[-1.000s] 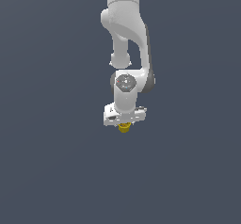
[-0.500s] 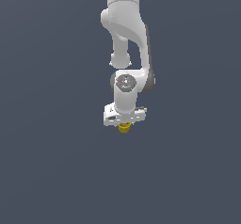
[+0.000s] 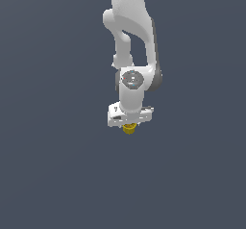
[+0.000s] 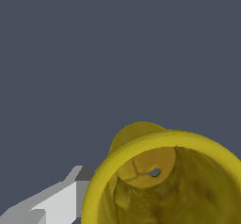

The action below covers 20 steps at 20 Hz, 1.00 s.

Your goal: Pick up the object and move it to a goal position.

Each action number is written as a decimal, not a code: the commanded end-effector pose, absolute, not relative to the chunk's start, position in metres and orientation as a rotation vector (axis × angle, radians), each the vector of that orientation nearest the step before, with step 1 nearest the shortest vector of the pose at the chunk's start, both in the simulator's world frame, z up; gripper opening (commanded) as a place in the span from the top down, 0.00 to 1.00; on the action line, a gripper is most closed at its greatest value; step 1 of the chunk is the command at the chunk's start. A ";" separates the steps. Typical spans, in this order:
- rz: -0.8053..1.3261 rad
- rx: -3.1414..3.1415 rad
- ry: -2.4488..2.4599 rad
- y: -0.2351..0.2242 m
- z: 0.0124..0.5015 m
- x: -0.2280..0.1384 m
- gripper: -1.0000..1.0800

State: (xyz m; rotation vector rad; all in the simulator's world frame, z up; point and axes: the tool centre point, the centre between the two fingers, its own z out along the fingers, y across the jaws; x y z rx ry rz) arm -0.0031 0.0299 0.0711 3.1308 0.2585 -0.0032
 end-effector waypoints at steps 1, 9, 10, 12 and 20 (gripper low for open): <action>0.001 3.131 0.259 0.038 0.087 0.000 1.00; 0.000 3.130 0.260 0.072 0.159 0.010 1.00; 0.000 3.130 0.260 0.077 0.169 0.012 1.00; 0.000 3.130 0.260 0.087 0.188 0.015 1.00; 0.000 3.130 0.260 0.112 0.239 0.026 1.00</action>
